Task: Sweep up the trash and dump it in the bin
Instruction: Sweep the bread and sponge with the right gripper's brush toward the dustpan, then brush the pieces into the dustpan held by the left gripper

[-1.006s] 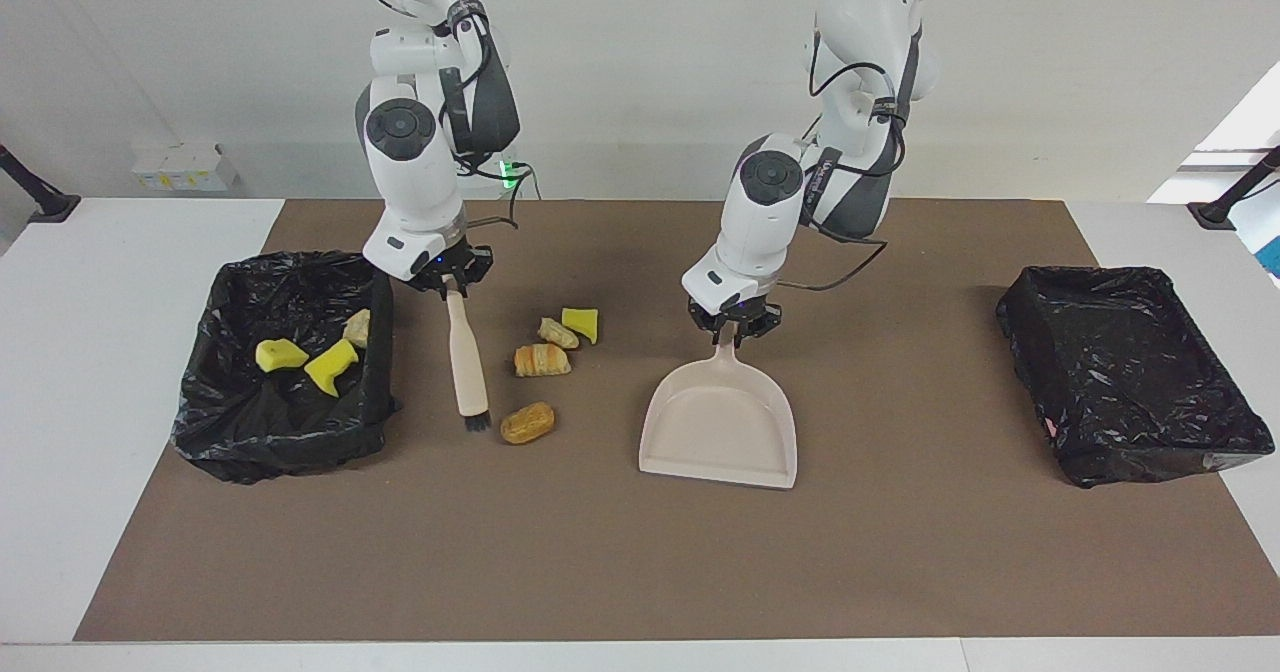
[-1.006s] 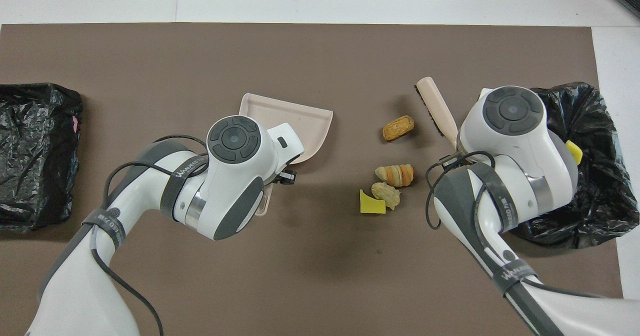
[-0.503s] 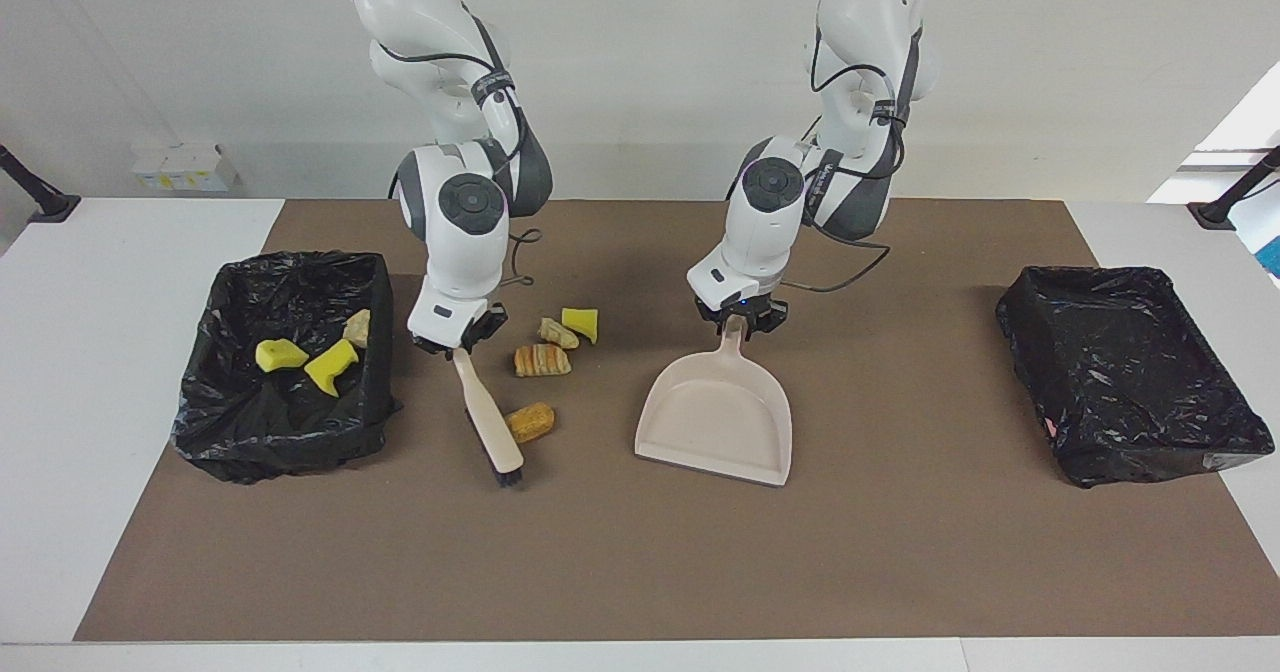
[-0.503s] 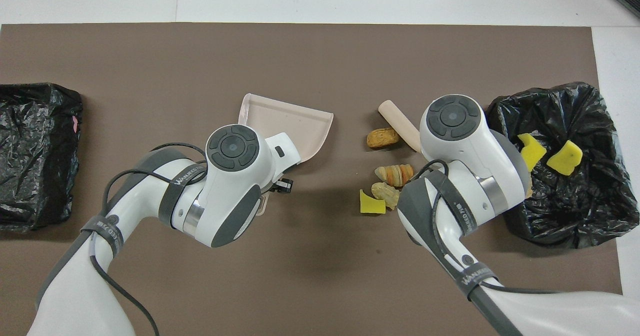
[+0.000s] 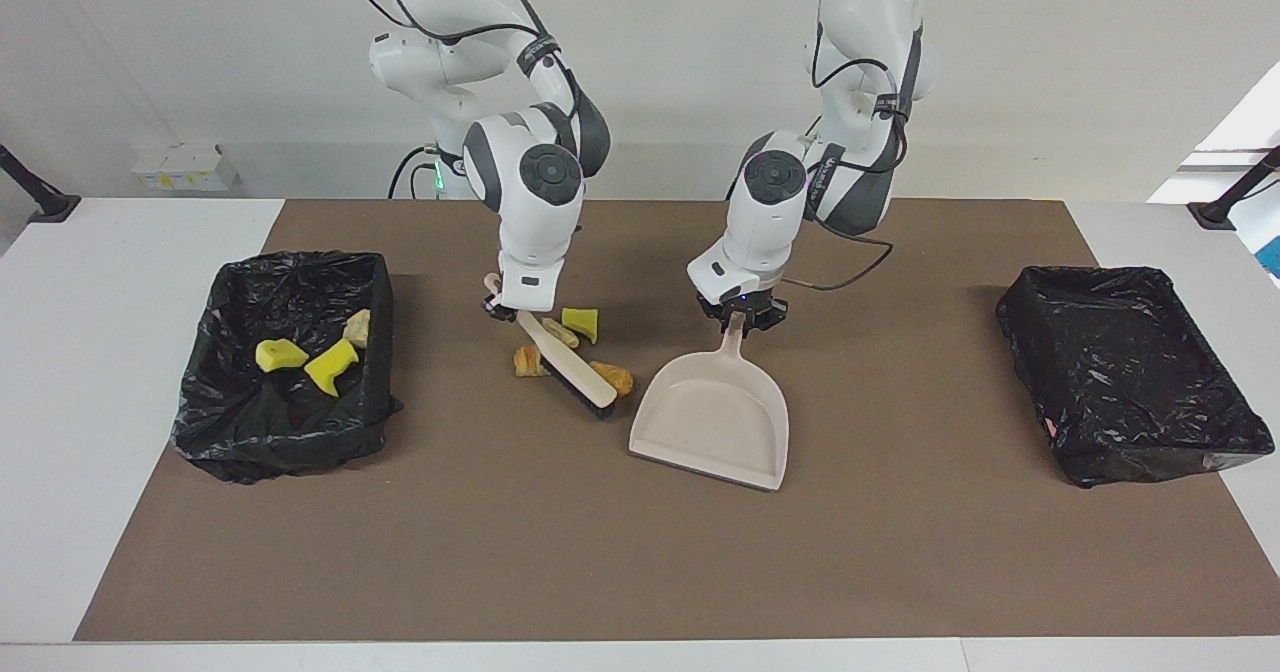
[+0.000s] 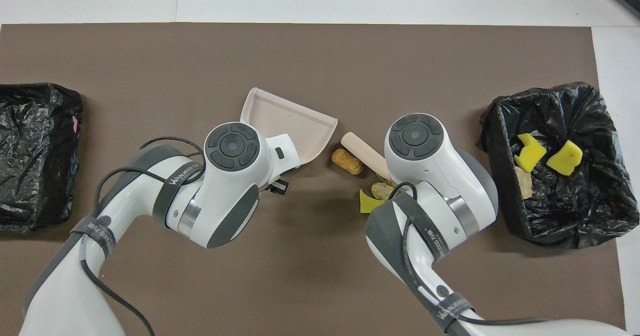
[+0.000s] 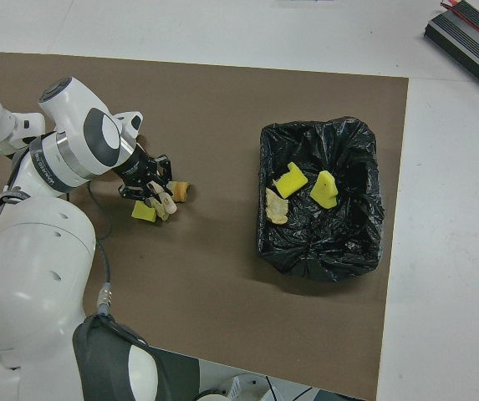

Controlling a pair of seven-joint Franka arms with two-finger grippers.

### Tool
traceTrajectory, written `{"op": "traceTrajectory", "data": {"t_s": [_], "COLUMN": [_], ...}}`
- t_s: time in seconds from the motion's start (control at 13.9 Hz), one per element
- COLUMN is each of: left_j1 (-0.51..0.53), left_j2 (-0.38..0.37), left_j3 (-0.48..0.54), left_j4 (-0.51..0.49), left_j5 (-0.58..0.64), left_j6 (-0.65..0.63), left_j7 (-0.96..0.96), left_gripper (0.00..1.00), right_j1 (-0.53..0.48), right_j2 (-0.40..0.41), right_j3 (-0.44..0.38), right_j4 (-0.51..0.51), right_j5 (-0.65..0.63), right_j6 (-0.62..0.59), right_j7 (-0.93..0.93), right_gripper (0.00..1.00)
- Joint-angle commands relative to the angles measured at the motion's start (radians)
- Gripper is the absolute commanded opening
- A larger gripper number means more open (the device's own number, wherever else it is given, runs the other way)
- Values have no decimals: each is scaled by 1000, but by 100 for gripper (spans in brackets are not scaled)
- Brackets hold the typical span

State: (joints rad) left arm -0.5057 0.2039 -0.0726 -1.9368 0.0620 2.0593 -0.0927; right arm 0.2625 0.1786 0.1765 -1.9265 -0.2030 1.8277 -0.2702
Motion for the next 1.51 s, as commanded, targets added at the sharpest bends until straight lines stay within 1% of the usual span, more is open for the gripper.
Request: {"op": "traceTrajectory", "data": {"t_s": [0.0,0.14,0.22,0.36,0.5,0.65,0.72,0.79,0.86,0.93,1.08,1.15,1.44], "left_j1": [-4,27,41,46,39,33,32,30,16,-3,-17,-20,-48], "left_j2": [-93,-130,-132,-132,-129,-117,-109,-94,-90,-90,-92,-96,-127], "left_j3": [19,20,20,20,19,19,19,17,14,16,14,14,14], "left_j4": [-2,2,12,12,3,-5,-5,-11,-33,-54,-85,-94,-149], "left_j5": [50,58,58,61,67,67,70,90,135,168,211,216,216], "left_j6": [-121,-186,-209,-219,-214,-179,-174,-166,-144,-115,-91,-91,-68], "left_j7": [183,324,399,459,604,768,777,784,788,788,791,791,788], "left_gripper": [0,0,0,0,0,0,0,0,0,0,0,0,0], "right_j1": [-42,-84,-101,-115,-138,-143,-138,-131,-131,-123,-88,-69,68], "right_j2": [-28,-45,-62,-82,-131,-192,-221,-235,-235,-232,-216,-203,-160], "right_j3": [-5,-6,-8,-8,-8,-8,-8,-8,-6,-6,-6,-5,-5], "right_j4": [18,47,50,26,-60,-168,-230,-280,-308,-324,-327,-327,-315], "right_j5": [34,56,60,60,62,95,121,140,145,154,198,208,260], "right_j6": [-37,-71,-82,-100,-68,-21,2,49,94,113,146,186,229], "right_j7": [-41,-31,21,212,395,489,546,639,702,724,776,808,847], "right_gripper": [0,0,0,0,0,0,0,0,0,0,0,0,0]}}
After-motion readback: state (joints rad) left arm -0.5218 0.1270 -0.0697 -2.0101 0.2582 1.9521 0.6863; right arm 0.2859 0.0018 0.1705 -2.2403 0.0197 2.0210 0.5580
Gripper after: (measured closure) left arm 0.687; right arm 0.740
